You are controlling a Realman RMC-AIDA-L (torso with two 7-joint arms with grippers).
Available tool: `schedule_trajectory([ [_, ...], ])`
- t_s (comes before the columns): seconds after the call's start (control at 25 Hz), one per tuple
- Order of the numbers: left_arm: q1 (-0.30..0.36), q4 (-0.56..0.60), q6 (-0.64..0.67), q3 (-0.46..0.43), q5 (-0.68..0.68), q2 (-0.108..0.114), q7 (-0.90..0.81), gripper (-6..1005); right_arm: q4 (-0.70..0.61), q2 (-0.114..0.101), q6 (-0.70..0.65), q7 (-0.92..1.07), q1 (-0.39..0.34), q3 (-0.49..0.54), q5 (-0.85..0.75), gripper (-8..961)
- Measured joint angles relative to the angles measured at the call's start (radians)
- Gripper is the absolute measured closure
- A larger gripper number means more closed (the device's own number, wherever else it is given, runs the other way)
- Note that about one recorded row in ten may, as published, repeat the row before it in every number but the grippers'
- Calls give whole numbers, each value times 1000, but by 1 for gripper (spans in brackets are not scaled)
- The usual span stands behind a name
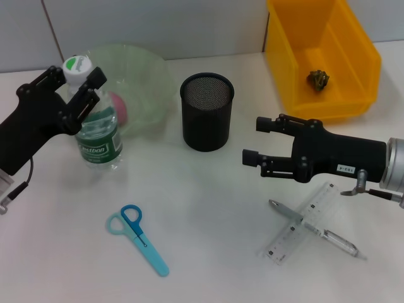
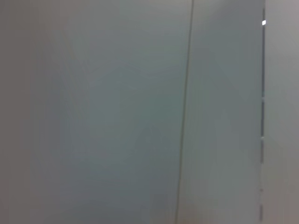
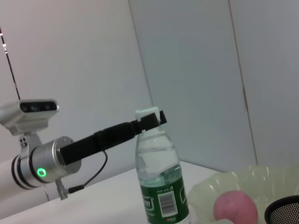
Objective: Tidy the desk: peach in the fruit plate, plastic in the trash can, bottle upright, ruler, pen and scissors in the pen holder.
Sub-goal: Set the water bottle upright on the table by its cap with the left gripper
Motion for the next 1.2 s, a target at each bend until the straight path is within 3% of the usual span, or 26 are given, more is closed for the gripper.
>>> schedule_trajectory([
  [0.56,-4,-113,-39,0,-86,-4,188,556,3,-1,-1,4,-2,16,5,132],
  [1.2,-23,-151,-82,0,-109,-5,202,555,4,-2,0,5,-3,16,4,132],
])
